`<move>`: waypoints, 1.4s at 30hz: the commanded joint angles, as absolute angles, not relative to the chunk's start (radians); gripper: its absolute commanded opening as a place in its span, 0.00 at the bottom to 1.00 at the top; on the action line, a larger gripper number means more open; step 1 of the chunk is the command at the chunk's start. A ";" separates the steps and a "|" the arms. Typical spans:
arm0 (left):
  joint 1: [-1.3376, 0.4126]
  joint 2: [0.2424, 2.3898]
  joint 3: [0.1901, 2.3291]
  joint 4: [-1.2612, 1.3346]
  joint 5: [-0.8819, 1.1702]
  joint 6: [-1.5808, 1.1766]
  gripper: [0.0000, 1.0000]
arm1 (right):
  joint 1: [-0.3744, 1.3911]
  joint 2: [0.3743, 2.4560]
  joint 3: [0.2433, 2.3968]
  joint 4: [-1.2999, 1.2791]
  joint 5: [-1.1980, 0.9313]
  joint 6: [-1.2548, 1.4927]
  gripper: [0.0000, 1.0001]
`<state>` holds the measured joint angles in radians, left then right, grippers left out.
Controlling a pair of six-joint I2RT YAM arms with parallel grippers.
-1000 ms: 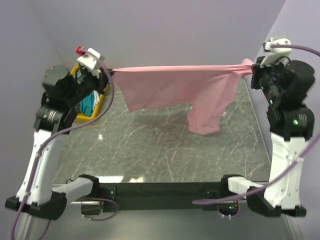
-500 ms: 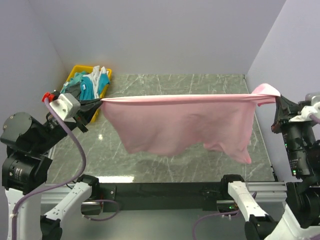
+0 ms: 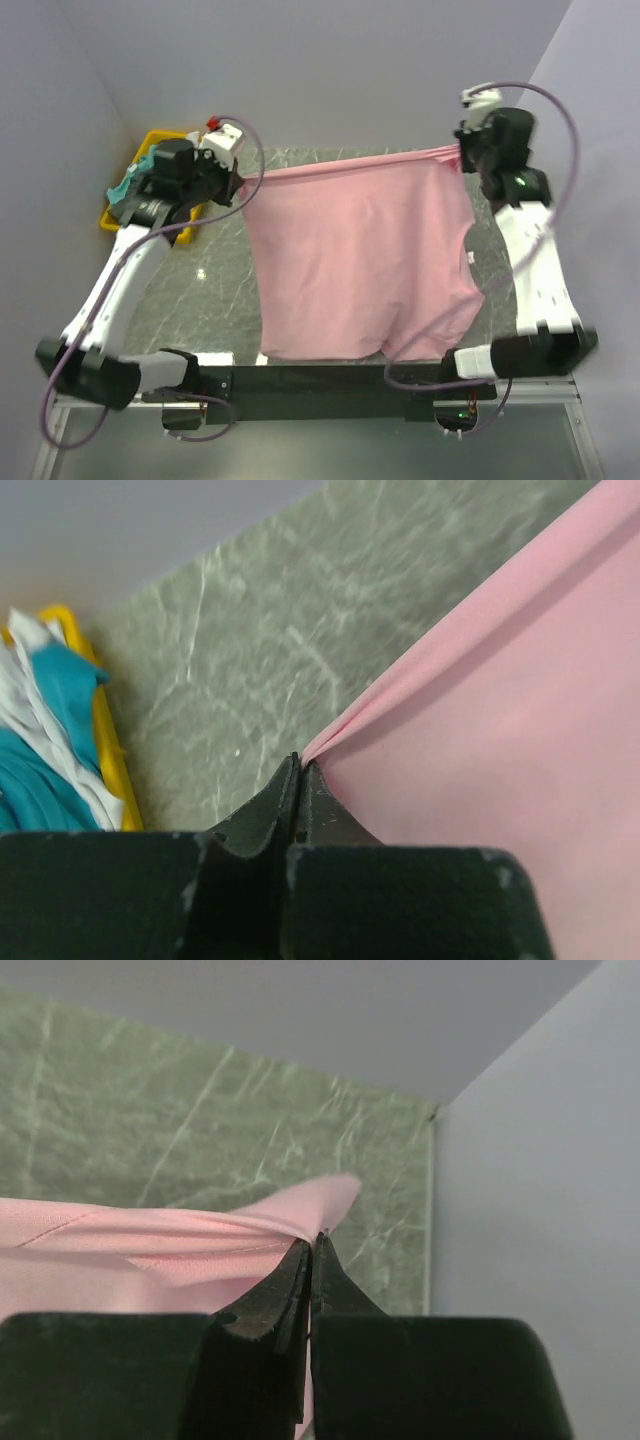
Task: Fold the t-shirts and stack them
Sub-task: Flatten the tshirt out
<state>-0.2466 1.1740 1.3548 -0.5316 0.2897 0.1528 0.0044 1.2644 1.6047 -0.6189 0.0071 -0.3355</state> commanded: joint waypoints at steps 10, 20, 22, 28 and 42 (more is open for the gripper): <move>-0.103 1.831 1.784 -0.389 0.063 0.143 0.00 | 0.025 2.009 2.136 -0.468 0.258 -0.376 0.00; -0.057 1.937 2.200 -0.144 0.109 0.086 0.00 | 0.023 1.936 2.268 -0.051 0.373 -0.370 0.00; -0.057 1.843 2.003 -0.027 0.107 0.095 0.00 | 0.021 1.843 2.202 -0.003 0.362 -0.330 0.00; -0.057 1.724 1.727 -0.058 0.146 0.184 0.00 | 0.028 1.822 2.065 -0.131 0.244 -0.318 0.00; -0.055 1.655 1.234 -0.169 0.182 0.319 0.00 | 0.069 1.663 1.405 -0.176 0.106 -0.457 0.00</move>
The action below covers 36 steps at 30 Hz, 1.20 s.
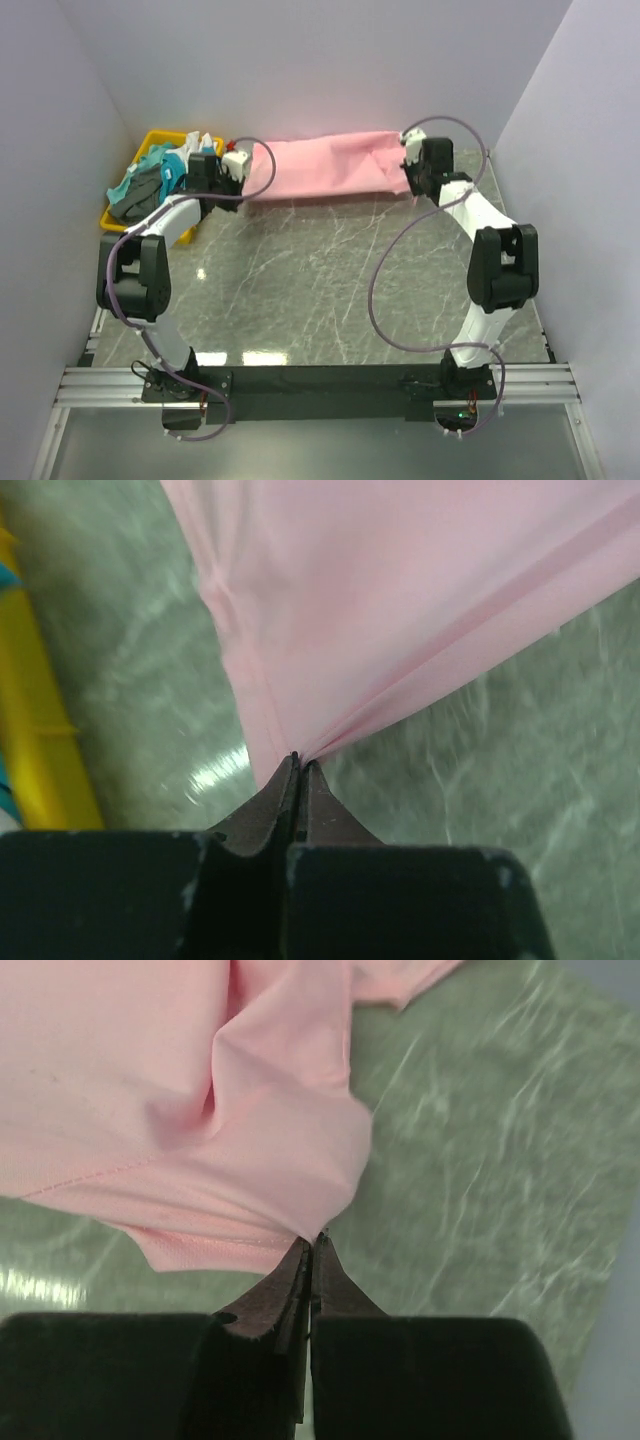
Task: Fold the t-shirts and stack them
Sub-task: Flatten the tshirt out
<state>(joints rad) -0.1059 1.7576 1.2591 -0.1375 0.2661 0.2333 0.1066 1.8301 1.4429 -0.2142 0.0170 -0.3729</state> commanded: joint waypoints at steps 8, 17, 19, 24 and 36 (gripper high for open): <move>-0.041 1.533 1.161 -0.409 0.268 0.465 0.01 | 0.069 1.514 1.357 -0.362 0.058 -0.549 0.00; 0.026 1.425 1.123 -0.623 0.330 0.598 0.01 | 0.064 1.384 1.390 -0.613 0.014 -0.701 0.00; 0.026 1.398 1.080 -0.655 0.336 0.630 0.01 | 0.078 1.344 1.303 -0.629 0.006 -0.745 0.00; 0.026 1.313 0.959 -0.744 0.324 0.811 0.01 | 0.139 1.201 1.129 -0.741 -0.032 -0.893 0.00; 0.052 1.333 0.961 -0.841 0.331 0.925 0.46 | 0.177 1.262 1.165 -0.960 -0.246 -0.847 0.88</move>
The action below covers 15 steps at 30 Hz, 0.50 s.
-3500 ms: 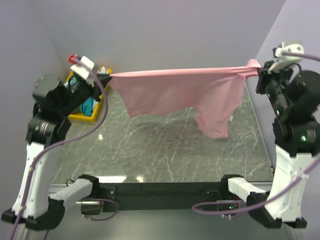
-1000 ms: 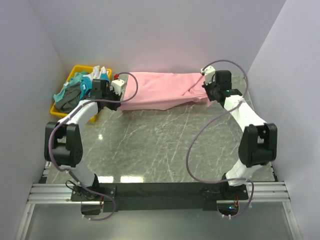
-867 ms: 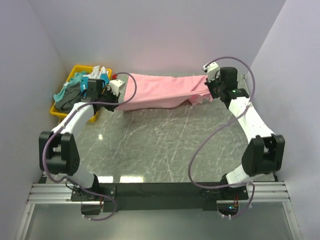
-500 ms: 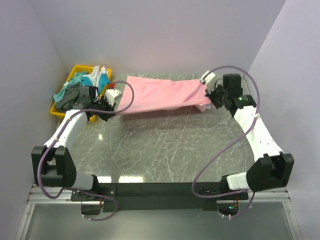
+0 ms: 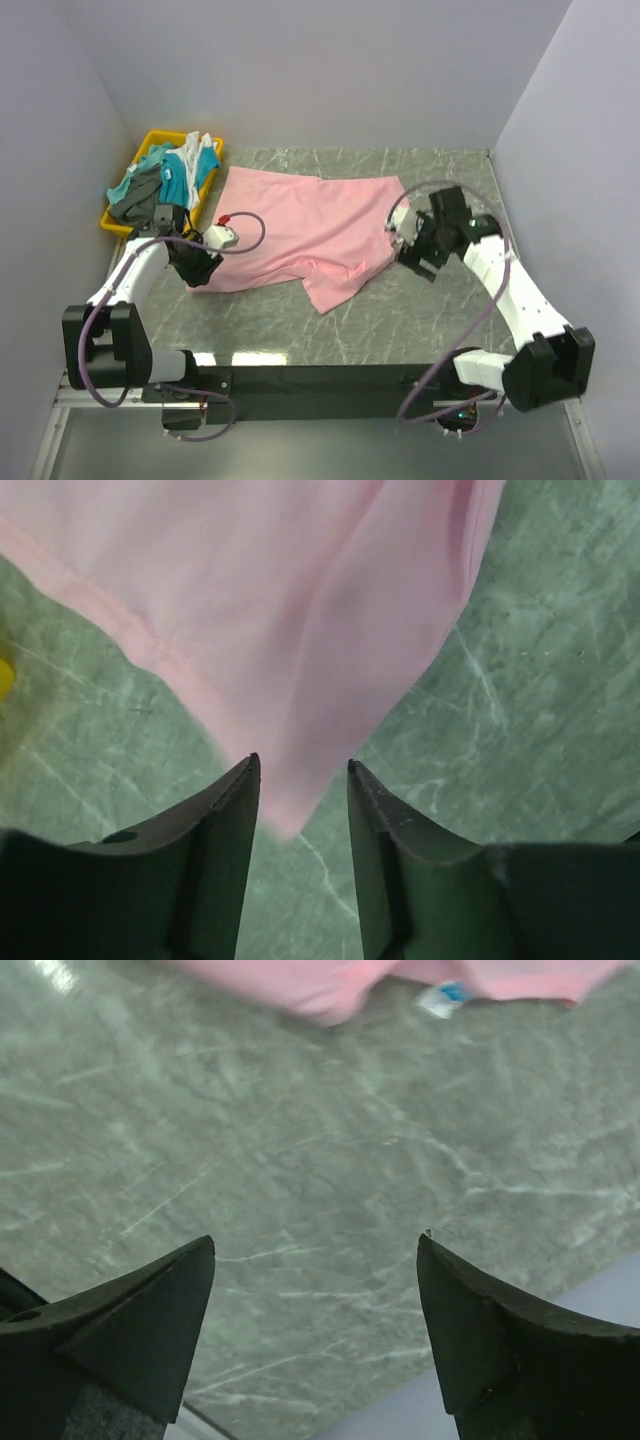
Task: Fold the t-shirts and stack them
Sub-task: Flatten the tshirt out
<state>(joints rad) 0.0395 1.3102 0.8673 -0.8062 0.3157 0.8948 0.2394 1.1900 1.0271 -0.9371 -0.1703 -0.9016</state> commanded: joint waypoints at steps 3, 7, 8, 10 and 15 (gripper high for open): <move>0.054 1.374 1.043 -0.825 0.362 0.865 0.48 | 0.108 1.444 1.387 -0.945 -0.275 -0.711 0.77; 0.052 1.443 1.127 -0.802 0.394 0.786 0.49 | 0.118 1.667 1.557 -0.899 -0.291 -0.539 0.60; 0.054 1.451 1.138 -0.792 0.399 0.773 0.50 | 0.126 1.693 1.578 -0.884 -0.287 -0.484 0.56; 0.051 1.472 1.154 -0.775 0.399 0.738 0.51 | 0.158 1.765 1.620 -0.845 -0.281 -0.447 0.55; 0.040 1.516 1.151 -0.694 0.367 0.666 0.52 | 0.219 1.928 1.678 -0.761 -0.216 -0.336 0.52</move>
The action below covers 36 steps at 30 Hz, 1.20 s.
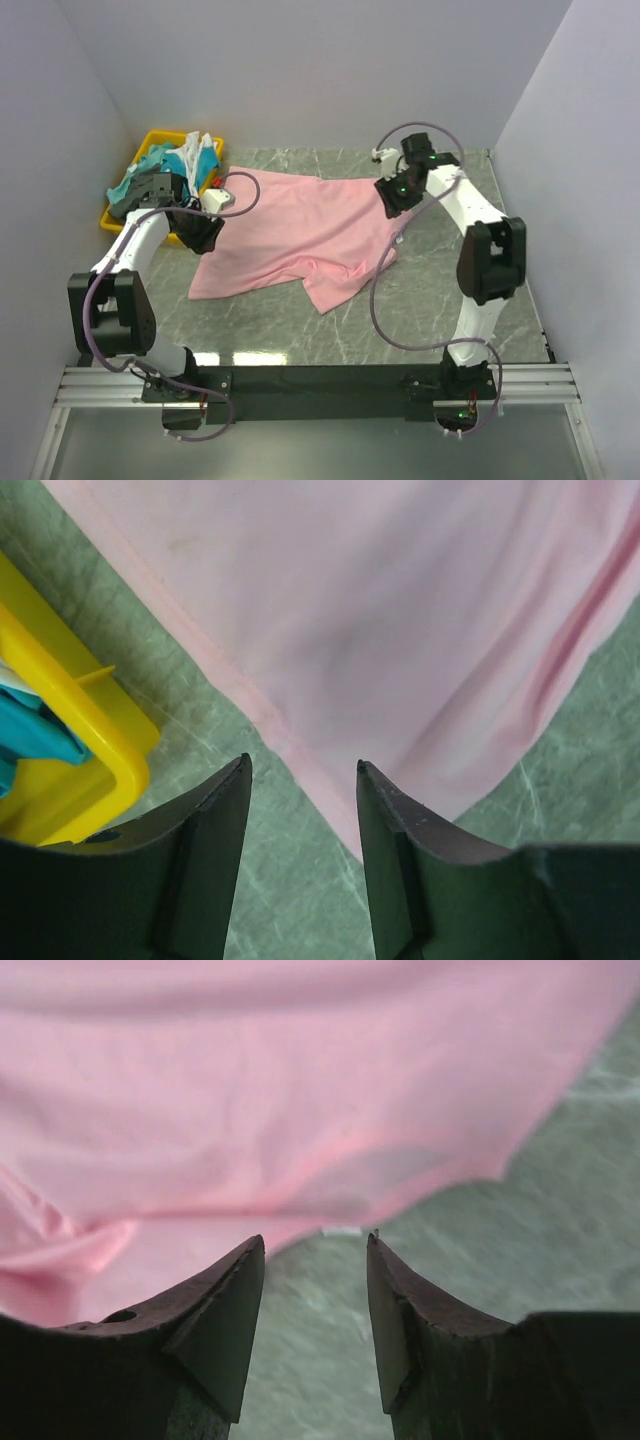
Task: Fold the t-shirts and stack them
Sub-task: Flatten the tshirt out
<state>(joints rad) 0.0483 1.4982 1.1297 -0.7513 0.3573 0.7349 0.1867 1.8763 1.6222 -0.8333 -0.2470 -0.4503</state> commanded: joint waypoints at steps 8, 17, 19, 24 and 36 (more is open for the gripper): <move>0.008 1.552 1.131 -0.646 0.324 0.655 0.52 | 0.233 2.121 1.723 -0.750 -0.052 -0.325 0.49; -0.210 1.486 1.075 -0.623 0.350 0.709 0.52 | 0.147 2.270 1.910 -0.762 0.150 -0.396 0.44; -0.262 1.482 1.071 -0.608 0.411 0.663 0.51 | 0.127 2.254 1.985 -0.830 0.042 -0.397 0.48; -0.267 1.564 1.124 -0.574 0.508 0.474 0.51 | 0.124 1.987 1.789 -0.842 -0.187 -0.449 0.68; -0.121 1.623 1.128 -0.583 0.506 0.313 0.53 | 0.492 1.566 1.341 -0.861 -0.225 -0.523 0.67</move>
